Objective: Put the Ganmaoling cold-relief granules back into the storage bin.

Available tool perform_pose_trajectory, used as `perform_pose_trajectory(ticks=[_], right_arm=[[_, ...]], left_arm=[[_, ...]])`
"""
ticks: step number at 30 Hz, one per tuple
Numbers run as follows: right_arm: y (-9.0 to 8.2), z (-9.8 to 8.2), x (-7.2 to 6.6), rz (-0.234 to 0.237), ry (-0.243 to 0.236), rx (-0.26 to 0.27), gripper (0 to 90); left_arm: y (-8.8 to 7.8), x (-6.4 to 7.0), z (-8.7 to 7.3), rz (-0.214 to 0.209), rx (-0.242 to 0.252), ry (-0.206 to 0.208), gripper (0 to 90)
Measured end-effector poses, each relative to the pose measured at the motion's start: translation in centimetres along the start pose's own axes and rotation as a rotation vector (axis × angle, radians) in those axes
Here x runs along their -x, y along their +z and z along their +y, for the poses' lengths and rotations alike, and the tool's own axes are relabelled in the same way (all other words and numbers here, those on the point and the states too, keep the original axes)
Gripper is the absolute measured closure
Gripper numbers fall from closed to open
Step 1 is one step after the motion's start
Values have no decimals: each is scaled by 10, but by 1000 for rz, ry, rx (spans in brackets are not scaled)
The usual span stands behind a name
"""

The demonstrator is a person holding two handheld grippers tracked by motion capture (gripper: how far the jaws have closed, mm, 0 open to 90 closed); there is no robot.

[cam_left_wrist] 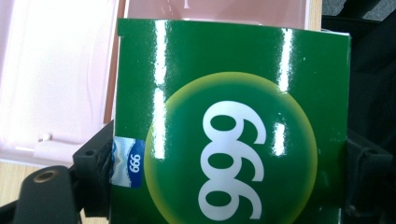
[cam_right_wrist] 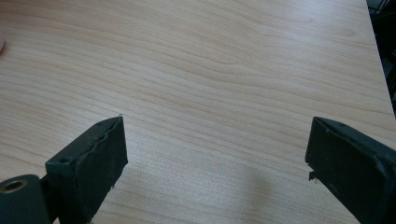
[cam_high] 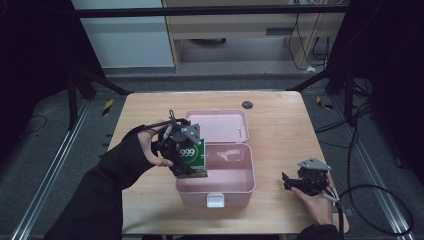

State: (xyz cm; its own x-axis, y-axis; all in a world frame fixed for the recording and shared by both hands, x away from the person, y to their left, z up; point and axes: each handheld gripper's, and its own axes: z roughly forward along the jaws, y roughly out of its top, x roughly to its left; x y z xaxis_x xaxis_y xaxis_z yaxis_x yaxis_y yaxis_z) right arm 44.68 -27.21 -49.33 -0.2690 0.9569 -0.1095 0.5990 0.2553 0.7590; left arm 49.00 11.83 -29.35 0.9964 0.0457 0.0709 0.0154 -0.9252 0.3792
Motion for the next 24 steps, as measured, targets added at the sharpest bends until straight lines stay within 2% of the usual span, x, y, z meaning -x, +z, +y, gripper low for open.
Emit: perform_pose_trajectory(ticks=[16,24], right_arm=[[1,-1,-1,6,-5,-6,58],[0,-1,-1,6,-5,-7,58]], left_arm=[[21,-5,6,-29,-16,10,140],[34,-7,6,-40,-39,22,140]])
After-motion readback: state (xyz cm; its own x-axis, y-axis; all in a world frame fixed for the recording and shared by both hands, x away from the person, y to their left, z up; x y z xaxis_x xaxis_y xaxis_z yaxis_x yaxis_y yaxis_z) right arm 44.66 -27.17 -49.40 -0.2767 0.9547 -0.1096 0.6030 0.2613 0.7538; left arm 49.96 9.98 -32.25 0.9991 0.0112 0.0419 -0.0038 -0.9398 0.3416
